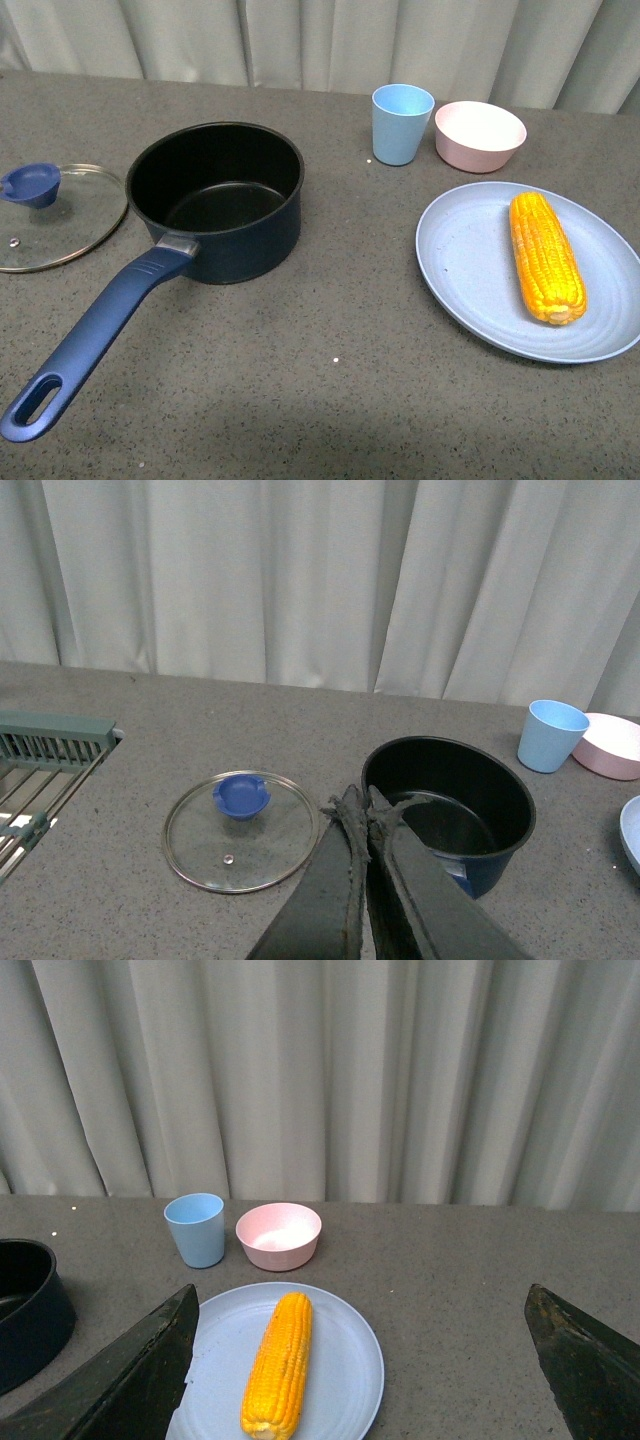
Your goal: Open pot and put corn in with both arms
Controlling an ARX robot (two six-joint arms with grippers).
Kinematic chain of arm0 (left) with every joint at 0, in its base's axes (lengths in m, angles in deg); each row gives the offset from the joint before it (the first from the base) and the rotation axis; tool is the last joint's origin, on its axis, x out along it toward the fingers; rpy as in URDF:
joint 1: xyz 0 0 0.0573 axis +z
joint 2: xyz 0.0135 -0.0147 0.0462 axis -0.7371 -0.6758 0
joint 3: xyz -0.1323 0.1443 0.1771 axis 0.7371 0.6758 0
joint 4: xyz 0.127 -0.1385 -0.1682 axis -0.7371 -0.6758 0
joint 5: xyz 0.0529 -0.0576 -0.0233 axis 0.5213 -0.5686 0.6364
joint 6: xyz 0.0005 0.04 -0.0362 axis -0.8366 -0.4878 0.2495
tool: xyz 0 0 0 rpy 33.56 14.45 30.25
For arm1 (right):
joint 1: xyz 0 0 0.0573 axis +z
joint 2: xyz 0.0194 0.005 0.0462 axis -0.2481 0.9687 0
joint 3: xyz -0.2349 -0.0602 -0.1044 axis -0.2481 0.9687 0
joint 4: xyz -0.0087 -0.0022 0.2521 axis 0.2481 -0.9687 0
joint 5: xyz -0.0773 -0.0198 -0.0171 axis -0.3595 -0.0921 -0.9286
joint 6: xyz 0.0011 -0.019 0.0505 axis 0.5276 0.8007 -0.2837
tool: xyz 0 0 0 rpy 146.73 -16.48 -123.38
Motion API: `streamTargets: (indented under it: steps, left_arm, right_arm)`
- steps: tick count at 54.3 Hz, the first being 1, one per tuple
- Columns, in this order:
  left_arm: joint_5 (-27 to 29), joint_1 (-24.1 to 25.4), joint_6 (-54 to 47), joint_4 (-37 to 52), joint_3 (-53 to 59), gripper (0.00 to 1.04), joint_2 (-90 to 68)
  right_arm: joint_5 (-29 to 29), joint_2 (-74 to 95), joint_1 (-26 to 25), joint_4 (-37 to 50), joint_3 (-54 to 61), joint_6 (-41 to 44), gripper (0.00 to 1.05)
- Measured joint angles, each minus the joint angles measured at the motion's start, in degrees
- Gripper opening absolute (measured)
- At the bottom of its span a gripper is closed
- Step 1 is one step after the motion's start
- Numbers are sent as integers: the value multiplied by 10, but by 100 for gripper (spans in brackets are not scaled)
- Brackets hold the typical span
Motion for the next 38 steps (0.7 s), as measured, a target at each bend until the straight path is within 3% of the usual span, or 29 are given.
streamTargets:
  steps: [7,12,20,26,33,38]
  left_arm:
    - [0,0,0,-1,0,22,0]
    - [0,0,0,-1,0,40,1]
    - [0,0,0,-1,0,73,1]
    - [0,0,0,-1,0,98,1]
    - [0,0,-2,-1,0,98,1]
    - [0,0,-2,-1,0,98,1]
  right_arm:
    - [5,2,-1,-3,0,4,96]
    - [53,57,-2,-42,-20,38,96]
    - [74,266,27,86,-56,51,96]
    - [47,447,46,170,-109,68,96]
    - [-11,651,51,149,-199,71,96]
    - [-16,752,53,142,-252,58,96]
